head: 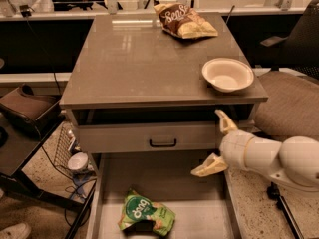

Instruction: Place green rice chip bag into middle drawer

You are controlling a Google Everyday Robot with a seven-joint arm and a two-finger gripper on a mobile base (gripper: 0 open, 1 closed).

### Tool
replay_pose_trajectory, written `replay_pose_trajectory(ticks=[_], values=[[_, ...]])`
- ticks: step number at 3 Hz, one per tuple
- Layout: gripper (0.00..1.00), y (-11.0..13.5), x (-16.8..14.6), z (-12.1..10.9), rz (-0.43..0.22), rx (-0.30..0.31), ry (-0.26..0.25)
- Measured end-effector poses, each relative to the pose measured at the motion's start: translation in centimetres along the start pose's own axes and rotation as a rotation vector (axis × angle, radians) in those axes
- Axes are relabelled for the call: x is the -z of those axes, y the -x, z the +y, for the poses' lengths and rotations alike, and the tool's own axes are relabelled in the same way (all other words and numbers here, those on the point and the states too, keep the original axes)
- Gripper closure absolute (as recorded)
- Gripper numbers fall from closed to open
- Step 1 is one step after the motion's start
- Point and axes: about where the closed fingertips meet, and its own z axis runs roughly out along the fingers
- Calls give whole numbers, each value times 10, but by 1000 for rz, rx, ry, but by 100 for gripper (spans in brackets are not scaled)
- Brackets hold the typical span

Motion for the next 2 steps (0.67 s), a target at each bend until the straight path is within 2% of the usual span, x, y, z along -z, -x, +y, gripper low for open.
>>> replay_pose_trajectory(ticks=[1, 2], values=[[0, 20, 74, -49, 87, -84, -130], [0, 35, 129, -75, 134, -126, -225]])
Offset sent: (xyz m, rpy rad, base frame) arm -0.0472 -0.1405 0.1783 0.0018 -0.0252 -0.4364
